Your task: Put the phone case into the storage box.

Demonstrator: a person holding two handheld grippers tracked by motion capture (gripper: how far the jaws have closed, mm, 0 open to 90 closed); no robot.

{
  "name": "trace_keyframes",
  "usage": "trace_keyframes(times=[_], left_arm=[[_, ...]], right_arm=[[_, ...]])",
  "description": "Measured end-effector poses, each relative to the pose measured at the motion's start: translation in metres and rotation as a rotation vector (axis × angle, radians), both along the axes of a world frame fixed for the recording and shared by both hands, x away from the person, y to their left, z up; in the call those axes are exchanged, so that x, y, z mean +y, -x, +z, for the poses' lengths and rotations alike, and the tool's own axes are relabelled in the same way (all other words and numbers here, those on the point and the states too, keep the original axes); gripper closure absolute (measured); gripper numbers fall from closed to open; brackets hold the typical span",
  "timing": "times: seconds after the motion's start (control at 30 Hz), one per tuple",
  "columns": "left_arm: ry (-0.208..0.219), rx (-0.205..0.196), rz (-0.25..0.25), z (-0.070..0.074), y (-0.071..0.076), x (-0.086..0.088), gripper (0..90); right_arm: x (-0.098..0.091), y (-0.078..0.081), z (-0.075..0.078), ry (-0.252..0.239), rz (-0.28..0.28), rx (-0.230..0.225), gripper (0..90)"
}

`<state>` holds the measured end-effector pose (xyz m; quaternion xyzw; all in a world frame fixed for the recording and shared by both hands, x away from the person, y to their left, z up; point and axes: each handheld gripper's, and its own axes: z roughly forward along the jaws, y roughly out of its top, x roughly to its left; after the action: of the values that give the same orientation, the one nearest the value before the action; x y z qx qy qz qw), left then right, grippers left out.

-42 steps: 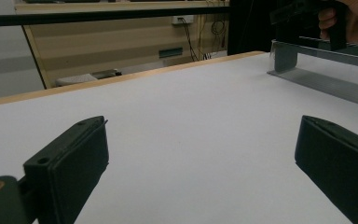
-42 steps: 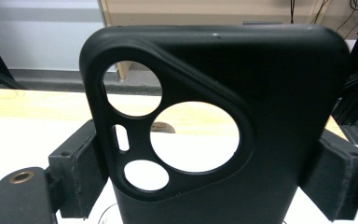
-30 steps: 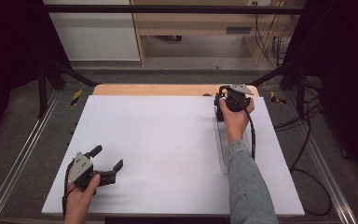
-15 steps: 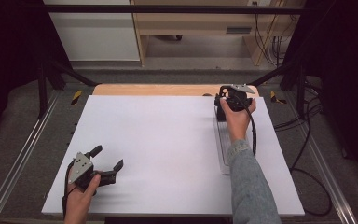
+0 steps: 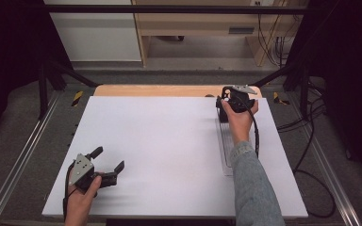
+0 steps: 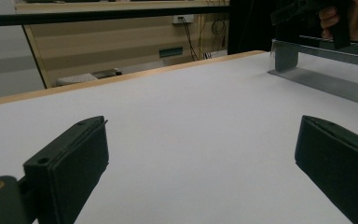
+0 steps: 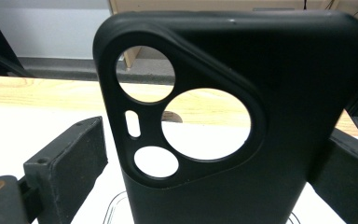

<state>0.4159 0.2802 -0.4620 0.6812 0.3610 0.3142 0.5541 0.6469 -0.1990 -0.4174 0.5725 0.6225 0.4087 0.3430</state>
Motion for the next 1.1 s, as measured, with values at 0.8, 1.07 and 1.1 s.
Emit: trace_keyframes(times=[0.8, 1.07, 1.1], left_arm=[[-0.002, -0.005, 0.004, 0.001, 0.0, 0.0, 2.9], [-0.005, -0.006, 0.005, 0.001, 0.001, 0.0, 2.9], [-0.005, -0.005, 0.006, 0.001, 0.0, 0.0, 2.9]], right_arm=[[-0.002, 0.01, 0.006, 0.016, 0.01, 0.022, 5.0], [-0.003, 0.016, 0.01, 0.018, 0.021, 0.02, 5.0], [-0.003, 0.017, 0.011, 0.016, 0.023, 0.018, 4.7]])
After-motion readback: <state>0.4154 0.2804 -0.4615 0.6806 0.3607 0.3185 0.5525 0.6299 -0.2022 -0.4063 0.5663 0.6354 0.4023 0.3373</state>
